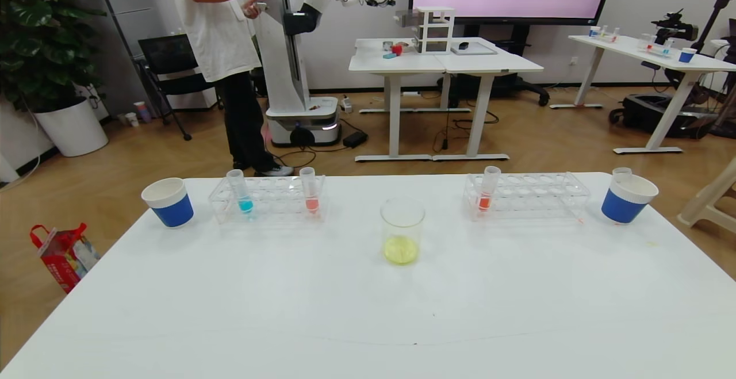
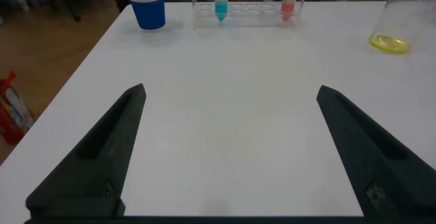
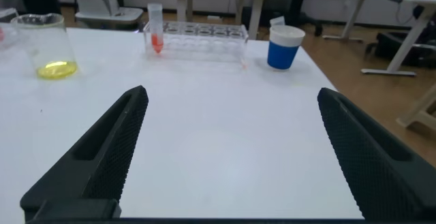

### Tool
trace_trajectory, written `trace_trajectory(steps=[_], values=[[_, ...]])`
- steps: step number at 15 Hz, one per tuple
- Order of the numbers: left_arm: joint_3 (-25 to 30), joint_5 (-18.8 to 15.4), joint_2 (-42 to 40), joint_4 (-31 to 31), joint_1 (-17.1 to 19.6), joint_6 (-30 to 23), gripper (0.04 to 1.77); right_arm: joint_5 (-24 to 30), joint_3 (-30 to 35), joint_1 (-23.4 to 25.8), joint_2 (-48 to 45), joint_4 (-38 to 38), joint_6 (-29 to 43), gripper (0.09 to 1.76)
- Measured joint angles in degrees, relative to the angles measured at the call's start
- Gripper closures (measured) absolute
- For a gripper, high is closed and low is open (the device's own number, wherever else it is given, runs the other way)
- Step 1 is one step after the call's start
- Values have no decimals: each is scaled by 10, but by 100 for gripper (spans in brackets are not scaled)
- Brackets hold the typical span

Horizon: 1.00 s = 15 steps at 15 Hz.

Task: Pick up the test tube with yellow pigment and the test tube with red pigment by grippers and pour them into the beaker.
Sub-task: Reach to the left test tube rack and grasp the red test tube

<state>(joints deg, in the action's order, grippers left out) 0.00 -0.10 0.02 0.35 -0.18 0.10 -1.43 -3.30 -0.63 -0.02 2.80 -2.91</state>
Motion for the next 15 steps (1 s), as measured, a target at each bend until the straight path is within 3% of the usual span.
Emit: trace_trajectory(steps=[2,15], values=[[0,0,0,0,0,0,6,20,26,0,0,-37,0,11],[0,0,0,0,0,0,6,13,33,0,0,-30,34,11]])
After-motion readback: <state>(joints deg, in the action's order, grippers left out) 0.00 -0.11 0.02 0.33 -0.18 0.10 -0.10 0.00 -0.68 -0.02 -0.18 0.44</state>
